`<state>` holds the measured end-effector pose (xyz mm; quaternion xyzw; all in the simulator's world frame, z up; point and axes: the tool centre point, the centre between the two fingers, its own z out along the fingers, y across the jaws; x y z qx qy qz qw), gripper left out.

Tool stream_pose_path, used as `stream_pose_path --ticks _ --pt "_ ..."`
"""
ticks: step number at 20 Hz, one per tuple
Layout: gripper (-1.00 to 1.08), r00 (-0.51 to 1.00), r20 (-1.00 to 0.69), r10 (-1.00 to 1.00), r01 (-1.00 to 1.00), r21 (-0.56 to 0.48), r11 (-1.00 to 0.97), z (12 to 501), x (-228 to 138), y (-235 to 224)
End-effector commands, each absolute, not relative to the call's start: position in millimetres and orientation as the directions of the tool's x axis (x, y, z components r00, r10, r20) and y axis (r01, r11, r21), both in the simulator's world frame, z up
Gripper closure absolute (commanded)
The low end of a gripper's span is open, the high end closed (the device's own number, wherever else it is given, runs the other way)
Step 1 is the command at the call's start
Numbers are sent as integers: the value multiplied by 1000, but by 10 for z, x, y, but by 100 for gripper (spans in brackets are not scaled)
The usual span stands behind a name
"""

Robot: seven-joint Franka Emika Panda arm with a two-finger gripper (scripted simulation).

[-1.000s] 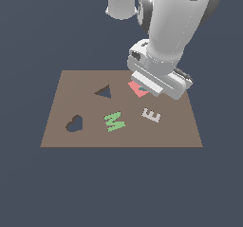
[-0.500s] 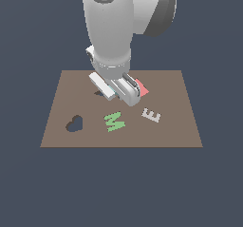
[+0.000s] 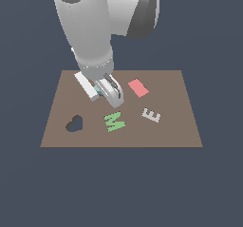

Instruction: Insert a designated object into the corresponding slot on a board.

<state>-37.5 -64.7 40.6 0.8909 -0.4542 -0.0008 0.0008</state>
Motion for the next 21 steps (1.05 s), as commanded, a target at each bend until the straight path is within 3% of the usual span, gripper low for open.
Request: stream_pose_path --ticks 1,11,12,21 --pt "108 592 -1 -806 -806 2 -592 406 -369 -606" --pt "108 594 -1 -804 -804 3 -594 305 -370 -587" --pt "-92 594 -1 -804 -804 3 -594 305 -370 -587" --pt "-92 594 -1 -804 -804 3 -594 305 -370 -587"
